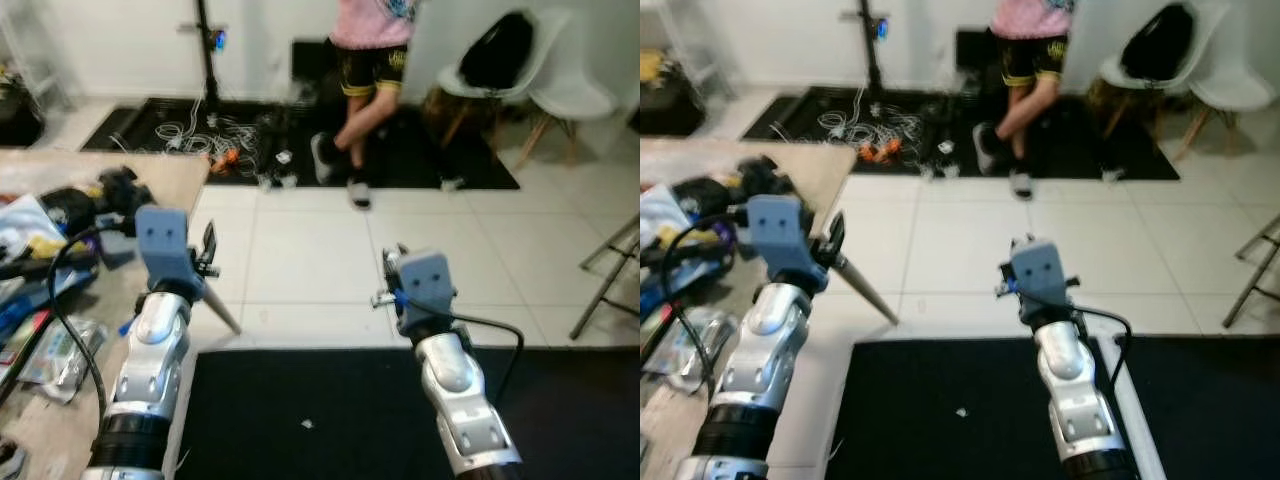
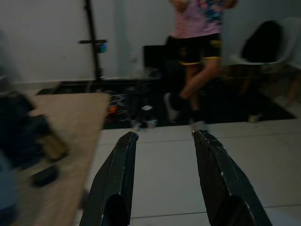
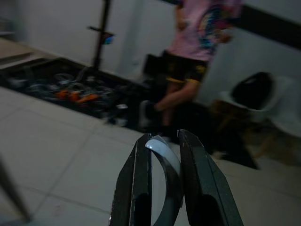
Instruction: Picking trash to rubbish bin
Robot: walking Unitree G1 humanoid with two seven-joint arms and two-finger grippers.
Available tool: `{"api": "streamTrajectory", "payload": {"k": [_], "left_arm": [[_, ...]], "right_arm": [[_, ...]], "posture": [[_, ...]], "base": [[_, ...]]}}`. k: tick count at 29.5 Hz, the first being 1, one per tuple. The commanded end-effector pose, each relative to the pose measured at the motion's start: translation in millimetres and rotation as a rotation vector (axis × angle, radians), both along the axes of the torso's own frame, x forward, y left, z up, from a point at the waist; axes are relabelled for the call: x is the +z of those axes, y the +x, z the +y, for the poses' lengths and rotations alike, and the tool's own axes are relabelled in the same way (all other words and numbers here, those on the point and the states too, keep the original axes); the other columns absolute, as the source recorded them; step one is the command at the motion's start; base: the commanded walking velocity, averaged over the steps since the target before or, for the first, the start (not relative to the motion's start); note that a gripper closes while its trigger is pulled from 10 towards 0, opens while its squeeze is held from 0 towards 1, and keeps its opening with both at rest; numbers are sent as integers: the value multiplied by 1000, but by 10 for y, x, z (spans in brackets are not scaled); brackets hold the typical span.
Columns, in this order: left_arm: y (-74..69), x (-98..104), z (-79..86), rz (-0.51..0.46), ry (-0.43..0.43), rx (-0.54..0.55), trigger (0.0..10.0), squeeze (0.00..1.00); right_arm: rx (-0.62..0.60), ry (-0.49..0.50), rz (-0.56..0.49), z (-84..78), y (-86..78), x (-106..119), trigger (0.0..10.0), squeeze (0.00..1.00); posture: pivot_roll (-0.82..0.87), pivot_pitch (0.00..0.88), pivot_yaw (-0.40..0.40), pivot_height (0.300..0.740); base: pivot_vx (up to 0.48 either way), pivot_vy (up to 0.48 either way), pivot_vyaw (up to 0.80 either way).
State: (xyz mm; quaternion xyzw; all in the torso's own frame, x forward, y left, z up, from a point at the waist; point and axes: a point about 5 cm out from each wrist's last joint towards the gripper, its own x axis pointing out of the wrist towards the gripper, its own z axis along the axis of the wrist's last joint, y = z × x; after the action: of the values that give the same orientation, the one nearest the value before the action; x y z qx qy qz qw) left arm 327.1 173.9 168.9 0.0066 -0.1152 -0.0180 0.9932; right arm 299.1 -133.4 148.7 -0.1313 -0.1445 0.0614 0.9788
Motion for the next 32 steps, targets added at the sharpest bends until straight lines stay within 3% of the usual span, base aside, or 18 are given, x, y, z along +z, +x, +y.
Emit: {"api": "streamTrajectory", "payload": {"k": [1,14,15,21,32], "left_arm": [[-6,-67,12,33,8,-2,10000,0],[-21,-370,-62,195,60,-49,10000,0],[-38,-472,-45,251,95,-52,10000,0],[-76,-613,-29,330,112,-62,10000,0],[-99,-667,-61,349,145,-56,10000,0]], "right_arm": [[10,12,13,33,-25,-43,10000,0],[24,8,90,56,-63,-245,10000,0],[20,29,147,46,-78,-349,10000,0],[-9,57,311,-15,-135,-667,10000,0],[-74,77,403,-142,-184,-861,10000,0]], "posture": [[-37,69,24,740],[-34,63,25,740],[-35,64,27,740],[-29,70,27,740],[-30,79,29,740]], "base": [[0,0,-800],[0,0,-800],[0,0,-800],[0,0,-800],[0,0,-800]]}}
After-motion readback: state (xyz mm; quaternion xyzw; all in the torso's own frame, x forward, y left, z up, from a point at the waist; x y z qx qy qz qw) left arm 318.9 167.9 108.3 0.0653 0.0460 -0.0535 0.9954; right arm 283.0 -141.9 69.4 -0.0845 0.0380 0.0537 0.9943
